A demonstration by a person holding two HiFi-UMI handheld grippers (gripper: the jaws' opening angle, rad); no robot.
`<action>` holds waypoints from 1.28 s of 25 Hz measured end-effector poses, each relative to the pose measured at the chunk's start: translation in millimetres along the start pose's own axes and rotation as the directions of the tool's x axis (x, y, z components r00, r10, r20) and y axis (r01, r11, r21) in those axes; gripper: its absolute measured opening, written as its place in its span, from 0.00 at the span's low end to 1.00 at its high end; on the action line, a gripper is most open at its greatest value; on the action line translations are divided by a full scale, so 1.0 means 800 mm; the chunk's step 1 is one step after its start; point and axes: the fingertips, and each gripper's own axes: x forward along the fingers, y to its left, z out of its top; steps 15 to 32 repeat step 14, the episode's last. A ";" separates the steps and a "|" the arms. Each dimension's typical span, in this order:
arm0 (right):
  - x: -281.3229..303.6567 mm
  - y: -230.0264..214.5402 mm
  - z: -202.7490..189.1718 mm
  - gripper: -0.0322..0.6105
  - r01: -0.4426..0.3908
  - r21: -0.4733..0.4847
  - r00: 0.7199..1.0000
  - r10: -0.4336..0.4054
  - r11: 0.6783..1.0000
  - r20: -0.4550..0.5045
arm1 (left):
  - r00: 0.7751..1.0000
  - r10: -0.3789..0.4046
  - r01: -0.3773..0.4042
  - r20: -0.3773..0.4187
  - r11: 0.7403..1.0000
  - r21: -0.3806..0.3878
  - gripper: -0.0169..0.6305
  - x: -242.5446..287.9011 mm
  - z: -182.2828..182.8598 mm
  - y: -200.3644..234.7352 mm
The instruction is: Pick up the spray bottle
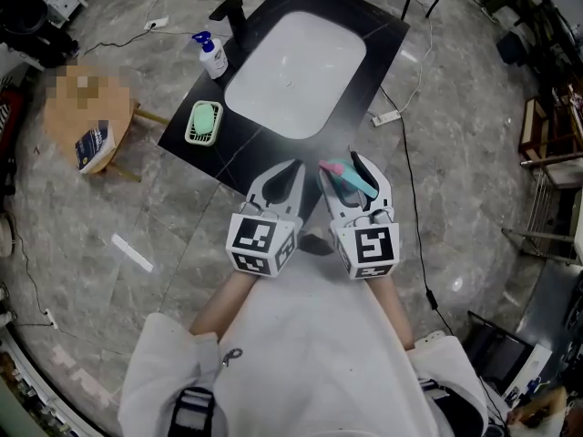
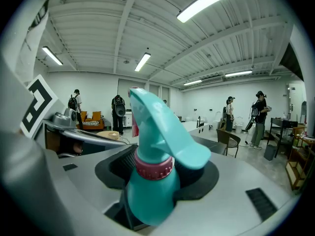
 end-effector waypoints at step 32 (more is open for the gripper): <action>0.012 0.010 -0.003 0.45 -0.027 -0.004 0.999 0.026 1.000 -0.023 | 1.000 0.016 -0.016 -0.004 1.000 0.001 0.07 -0.001 0.002 0.011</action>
